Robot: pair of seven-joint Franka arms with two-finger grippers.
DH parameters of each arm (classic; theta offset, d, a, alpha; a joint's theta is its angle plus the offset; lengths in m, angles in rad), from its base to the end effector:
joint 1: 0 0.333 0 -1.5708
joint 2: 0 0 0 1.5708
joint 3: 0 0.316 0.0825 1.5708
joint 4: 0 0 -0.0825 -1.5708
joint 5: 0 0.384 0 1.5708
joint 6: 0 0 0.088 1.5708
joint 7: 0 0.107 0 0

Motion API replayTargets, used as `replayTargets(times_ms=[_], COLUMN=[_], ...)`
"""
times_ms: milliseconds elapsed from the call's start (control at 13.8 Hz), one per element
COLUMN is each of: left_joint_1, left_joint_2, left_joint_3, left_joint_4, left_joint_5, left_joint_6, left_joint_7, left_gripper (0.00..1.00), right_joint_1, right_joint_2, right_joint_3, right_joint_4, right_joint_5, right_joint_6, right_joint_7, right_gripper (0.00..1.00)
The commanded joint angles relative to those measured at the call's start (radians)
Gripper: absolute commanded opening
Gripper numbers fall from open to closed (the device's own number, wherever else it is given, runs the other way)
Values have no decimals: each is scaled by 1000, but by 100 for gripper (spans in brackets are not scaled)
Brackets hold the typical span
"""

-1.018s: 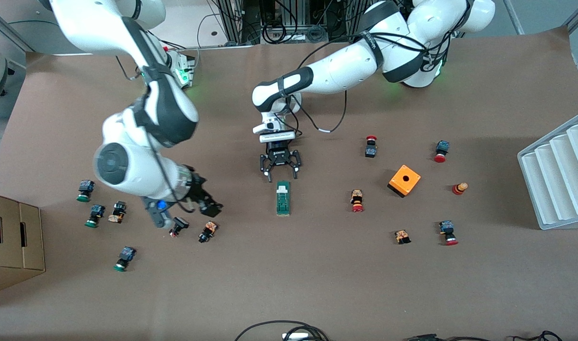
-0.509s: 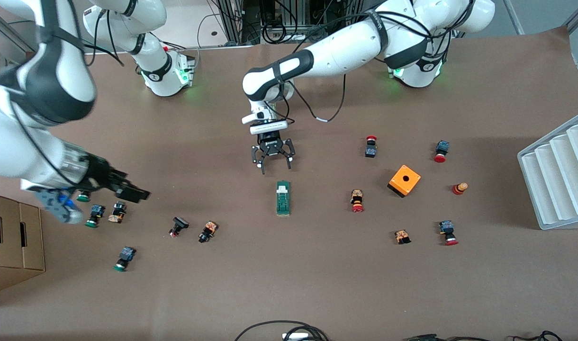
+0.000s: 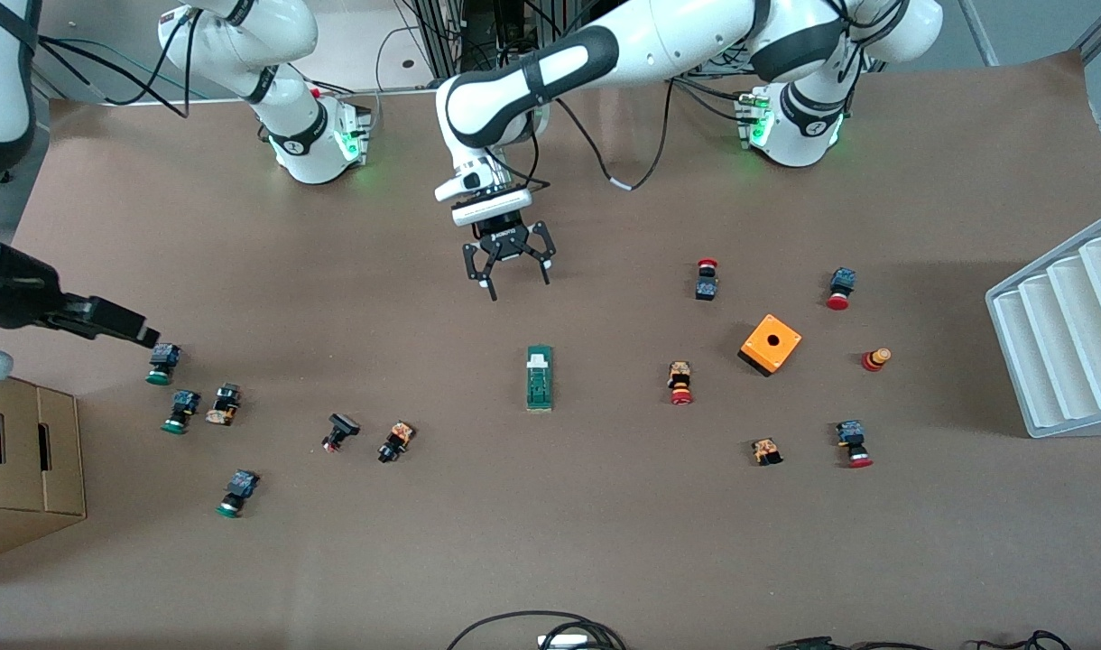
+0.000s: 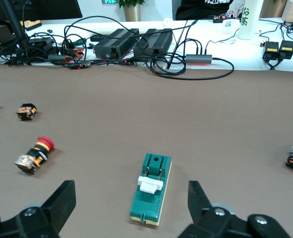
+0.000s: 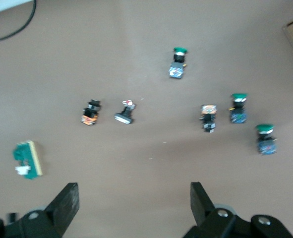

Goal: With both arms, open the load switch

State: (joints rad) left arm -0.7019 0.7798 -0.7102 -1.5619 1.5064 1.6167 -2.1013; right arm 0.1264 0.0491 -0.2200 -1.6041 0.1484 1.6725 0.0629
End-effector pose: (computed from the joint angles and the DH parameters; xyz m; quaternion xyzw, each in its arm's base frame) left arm 0.2941 -0.6237 0.2698 -0.8686 -0.0952 -0.4753 0.1025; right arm 0.5763 -0.0367 0.5915 -0.9940 0.0845 -0.0113 0.0683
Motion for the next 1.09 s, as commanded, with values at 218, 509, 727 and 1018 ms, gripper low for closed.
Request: replayTargets(times_ms=[218, 509, 727, 1018], left_joint_1=[4, 51, 105, 183], left_joint_2=[-154, -235, -286, -375], left_joint_3=[12, 17, 14, 21], left_joint_4=[74, 135, 177, 183], left_joint_5=[-265, -408, -523, -626], left_joint_6=[9, 9, 9, 5], left_joint_7=[327, 550, 696, 826], left_gripper=[100, 100, 100, 100], right_joint_1=[-28, -30, -33, -33], right_joint_2=[-193, -225, -209, -172], right_joint_3=[5, -22, -24, -42], right_joint_4=[-264, -323, -300, -246], right_joint_5=[-107, -107, -107, -107], right_joint_6=[206, 256, 221, 194], right_joint_7=[-316, -380, -412, -434], right_gripper=[100, 100, 100, 100])
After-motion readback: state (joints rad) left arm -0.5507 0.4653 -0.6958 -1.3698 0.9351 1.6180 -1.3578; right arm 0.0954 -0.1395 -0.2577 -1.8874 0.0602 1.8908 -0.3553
